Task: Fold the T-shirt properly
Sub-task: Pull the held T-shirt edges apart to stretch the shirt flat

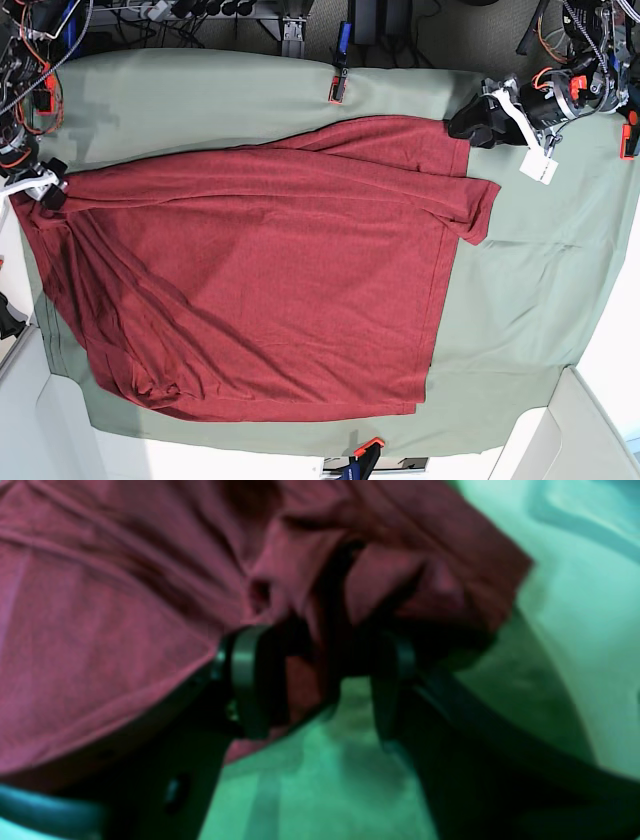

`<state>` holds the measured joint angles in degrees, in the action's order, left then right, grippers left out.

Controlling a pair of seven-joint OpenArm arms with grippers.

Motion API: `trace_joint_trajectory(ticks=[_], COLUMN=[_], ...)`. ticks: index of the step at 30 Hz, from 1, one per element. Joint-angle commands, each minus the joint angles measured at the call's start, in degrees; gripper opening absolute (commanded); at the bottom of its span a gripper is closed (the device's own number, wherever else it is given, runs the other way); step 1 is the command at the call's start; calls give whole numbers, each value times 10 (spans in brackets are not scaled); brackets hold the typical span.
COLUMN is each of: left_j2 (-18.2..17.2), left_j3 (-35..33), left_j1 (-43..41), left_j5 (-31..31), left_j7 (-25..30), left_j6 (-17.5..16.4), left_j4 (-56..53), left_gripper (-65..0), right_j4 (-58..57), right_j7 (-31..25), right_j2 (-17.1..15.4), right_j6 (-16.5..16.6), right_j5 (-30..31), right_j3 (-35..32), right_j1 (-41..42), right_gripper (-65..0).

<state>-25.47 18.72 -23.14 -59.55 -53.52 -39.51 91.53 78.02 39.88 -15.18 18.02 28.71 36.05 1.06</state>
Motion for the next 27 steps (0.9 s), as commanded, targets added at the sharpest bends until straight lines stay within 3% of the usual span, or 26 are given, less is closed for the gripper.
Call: trace_joint_trajectory(ticks=[1, 12, 13, 17, 18, 20, 22, 23, 27], left_j2=[-8, 20, 20, 19, 19, 15, 11, 7, -22], left_j3=[4, 3, 4, 4, 4, 4, 12, 18, 43], left_j1=[3, 4, 4, 4, 4, 2, 1, 1, -1], left_j5=[-8, 54, 62, 71, 68, 49, 31, 23, -5], left_j7=[12, 64, 71, 72, 69, 49, 18, 8, -17], left_j6=[-5, -5, -5, -5, -5, -5, -5, -5, -5], left_j4=[9, 6, 6, 7, 7, 12, 30, 43, 101], left_gripper=[-289, -310, -351, -633, -650, -650, -650, -650, -650], right_j4=[10, 9, 9, 9, 9, 9, 9, 9, 10], right_j7=[-13, -25, -25, -25, -25, -25, -25, -25, -20], right_j2=[-10, -10, -10, -10, -10, -10, -10, -10, -10], right_j6=[2, 2, 2, 2, 2, 2, 2, 2, 2], right_j5=[3, 2, 2, 2, 3, 3, 3, 2, 15], right_j3=[4, 3, 4, 4, 4, 4, 4, 4, 5], right_j1=[3, 1, 1, 0, 0, 0, 0, 0, 0], right_gripper=[-342, -342, -342, -343, -349, -432, -606, -650, -650])
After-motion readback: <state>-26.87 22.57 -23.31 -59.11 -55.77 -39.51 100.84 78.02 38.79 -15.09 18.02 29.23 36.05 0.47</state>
